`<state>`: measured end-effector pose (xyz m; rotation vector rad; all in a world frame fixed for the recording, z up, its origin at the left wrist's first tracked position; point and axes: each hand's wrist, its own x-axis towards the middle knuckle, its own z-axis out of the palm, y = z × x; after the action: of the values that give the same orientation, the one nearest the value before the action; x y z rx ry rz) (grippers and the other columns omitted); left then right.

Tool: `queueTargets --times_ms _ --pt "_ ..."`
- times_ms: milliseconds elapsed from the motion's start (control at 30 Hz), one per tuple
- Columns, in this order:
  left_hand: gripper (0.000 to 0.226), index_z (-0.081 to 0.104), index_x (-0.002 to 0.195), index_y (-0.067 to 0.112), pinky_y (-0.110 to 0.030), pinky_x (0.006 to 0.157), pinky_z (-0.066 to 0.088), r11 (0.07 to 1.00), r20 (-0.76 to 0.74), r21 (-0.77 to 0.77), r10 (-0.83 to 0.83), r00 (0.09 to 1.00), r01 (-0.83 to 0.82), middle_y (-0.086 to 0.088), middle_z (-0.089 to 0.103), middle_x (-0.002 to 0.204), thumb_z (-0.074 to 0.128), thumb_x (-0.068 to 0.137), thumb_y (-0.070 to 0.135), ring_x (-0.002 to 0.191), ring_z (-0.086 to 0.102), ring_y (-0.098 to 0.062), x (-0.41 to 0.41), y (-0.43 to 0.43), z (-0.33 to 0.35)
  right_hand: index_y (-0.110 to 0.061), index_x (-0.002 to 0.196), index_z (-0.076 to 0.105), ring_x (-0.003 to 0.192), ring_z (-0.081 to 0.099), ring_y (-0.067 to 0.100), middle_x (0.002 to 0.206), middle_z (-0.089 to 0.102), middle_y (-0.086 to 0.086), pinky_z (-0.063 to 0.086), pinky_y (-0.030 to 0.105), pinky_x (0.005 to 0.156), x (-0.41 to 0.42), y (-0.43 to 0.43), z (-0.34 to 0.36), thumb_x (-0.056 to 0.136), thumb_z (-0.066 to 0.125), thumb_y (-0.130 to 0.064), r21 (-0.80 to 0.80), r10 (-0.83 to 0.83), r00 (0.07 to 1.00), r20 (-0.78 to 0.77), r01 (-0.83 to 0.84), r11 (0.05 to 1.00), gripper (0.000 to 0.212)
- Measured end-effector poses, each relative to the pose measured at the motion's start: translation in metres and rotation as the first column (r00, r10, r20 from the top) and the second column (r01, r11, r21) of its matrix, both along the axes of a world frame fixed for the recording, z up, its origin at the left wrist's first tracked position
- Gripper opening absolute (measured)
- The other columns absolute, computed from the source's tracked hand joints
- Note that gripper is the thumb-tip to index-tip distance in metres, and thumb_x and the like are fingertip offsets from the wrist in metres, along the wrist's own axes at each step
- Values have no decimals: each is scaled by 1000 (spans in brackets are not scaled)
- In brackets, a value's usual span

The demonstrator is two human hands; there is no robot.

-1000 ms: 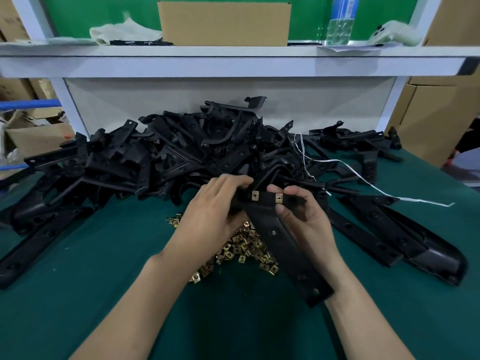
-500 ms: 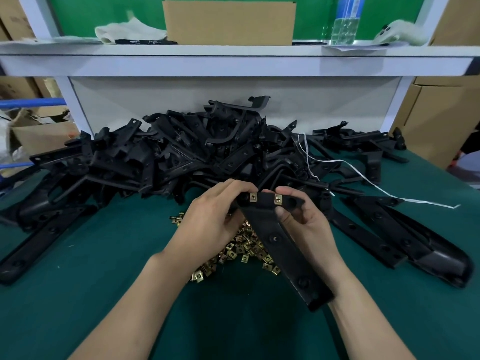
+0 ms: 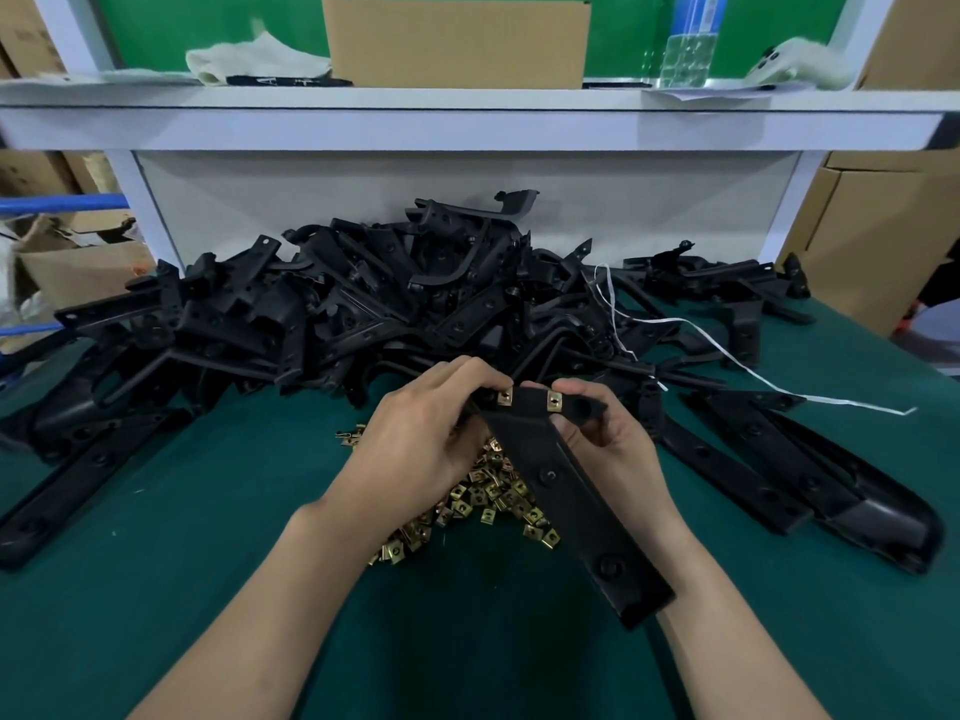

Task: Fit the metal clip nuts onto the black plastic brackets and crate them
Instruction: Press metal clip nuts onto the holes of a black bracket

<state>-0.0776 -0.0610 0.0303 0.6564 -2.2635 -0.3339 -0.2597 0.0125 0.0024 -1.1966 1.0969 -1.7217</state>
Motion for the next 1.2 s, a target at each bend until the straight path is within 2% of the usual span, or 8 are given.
queueTargets --times_ms 133,300,400,600,867,1000,1133,1200 --pt "35 56 111 37 -23 65 49 966 -27 258 8 1000 0 12 67 89 47 93 65 78 62 -8 -4 0 -4 -7 113 63 92 74 21 107 76 9 58 24 69 3 2 -1 81 72 -21 2 8 989 145 -8 1000 36" --pt "53 69 103 18 -22 63 54 705 -247 685 -8 969 181 0 75 85 34 103 57 74 69 -11 -16 8 -3 2 111 68 84 74 23 103 75 20 57 23 65 9 3 -1 94 56 -50 100 -6 976 220 -17 995 56" --pt "55 71 88 14 -27 58 53 590 -278 788 90 956 173 -6 73 74 34 103 51 67 67 -16 -19 6 -2 2 96 76 78 75 24 97 74 25 57 23 62 9 1 -1 94 51 -53 136 -24 953 303 -18 991 60" --pt "61 68 82 11 -30 60 53 408 -363 878 222 905 251 -11 72 75 48 88 68 67 68 -22 -19 12 -1 -4 89 79 72 74 23 98 75 21 56 24 57 14 3 -2 93 52 -55 124 -26 953 301 -12 992 58" --pt "58 72 87 9 -26 60 55 386 -358 887 229 905 253 -12 75 83 47 99 60 70 68 -20 -19 40 3 -6 84 80 60 68 20 91 74 22 53 26 53 20 19 -2 85 56 -59 183 -78 924 374 9 983 59" --pt "44 71 109 10 -28 64 54 403 -390 862 135 911 309 -8 74 89 48 103 46 74 67 -19 -23 60 1 -1 98 74 59 65 20 83 73 15 53 28 55 21 41 -2 97 49 -53 224 -108 906 409 15 974 57" --pt "24 68 107 23 -29 69 55 565 -312 780 -21 950 269 -7 74 98 48 105 37 81 69 -17 -42 92 5 -11 119 67 73 65 21 92 71 11 56 32 65 11 78 2 105 38 -45 185 -125 838 531 29 982 46" --pt "20 66 100 34 -25 70 54 672 -265 689 -116 957 272 -1 73 96 46 106 32 84 68 -13 -60 113 10 -20 107 77 79 65 20 99 72 10 56 32 69 1 100 3 102 45 -46 152 -153 812 563 81 985 42"
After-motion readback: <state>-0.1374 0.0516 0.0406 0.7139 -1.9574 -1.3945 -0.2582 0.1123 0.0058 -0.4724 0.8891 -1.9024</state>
